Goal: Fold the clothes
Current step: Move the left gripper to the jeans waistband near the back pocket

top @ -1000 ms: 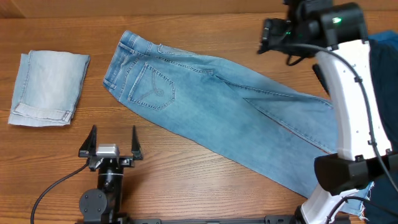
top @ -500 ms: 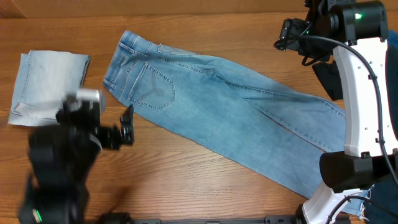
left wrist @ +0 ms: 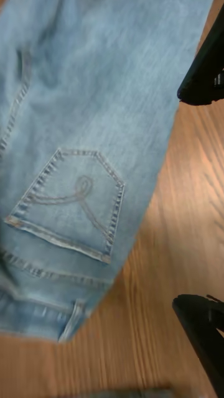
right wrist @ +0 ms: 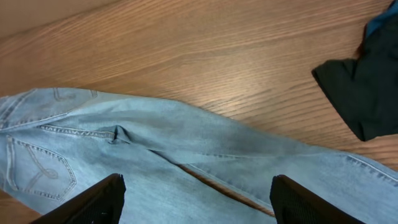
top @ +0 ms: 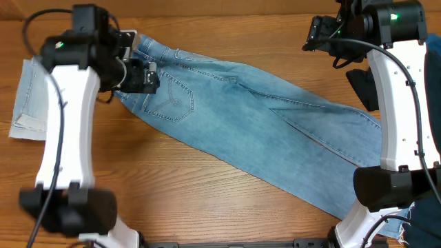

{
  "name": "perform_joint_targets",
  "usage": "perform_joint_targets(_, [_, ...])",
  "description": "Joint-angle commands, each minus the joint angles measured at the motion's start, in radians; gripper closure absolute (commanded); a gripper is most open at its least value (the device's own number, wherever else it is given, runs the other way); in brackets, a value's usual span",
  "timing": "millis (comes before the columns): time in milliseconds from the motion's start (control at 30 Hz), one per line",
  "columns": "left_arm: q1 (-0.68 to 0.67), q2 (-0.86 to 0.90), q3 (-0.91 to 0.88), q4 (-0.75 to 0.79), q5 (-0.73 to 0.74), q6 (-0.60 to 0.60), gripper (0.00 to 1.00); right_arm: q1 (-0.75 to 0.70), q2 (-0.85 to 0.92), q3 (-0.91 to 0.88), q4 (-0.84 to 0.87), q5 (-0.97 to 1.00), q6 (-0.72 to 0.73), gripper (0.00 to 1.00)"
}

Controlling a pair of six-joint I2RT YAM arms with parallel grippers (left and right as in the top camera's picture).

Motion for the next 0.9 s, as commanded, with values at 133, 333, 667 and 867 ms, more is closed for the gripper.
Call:
perform_joint_targets(133, [0.005, 0.284, 0.021, 0.154, -0.099, 0.080, 0.27, -0.007, 0.005, 0.009, 0.000, 0.002, -0.008, 0.17])
perform_joint_targets(333, [0.005, 0.397, 0.021, 0.271, -0.248, 0.080, 0.96, -0.010, 0.005, 0.009, -0.026, 0.003, -0.008, 0.17])
perform_joint_targets(667, [0.006, 0.507, 0.019, 0.299, -0.315, 0.066, 0.96, -0.011, 0.005, 0.009, -0.056, 0.022, -0.008, 0.17])
perform_joint_targets(867, [0.006, 0.585, 0.019, 0.182, -0.322, -0.014, 0.96, -0.011, 0.005, 0.009, -0.057, 0.063, -0.008, 0.16])
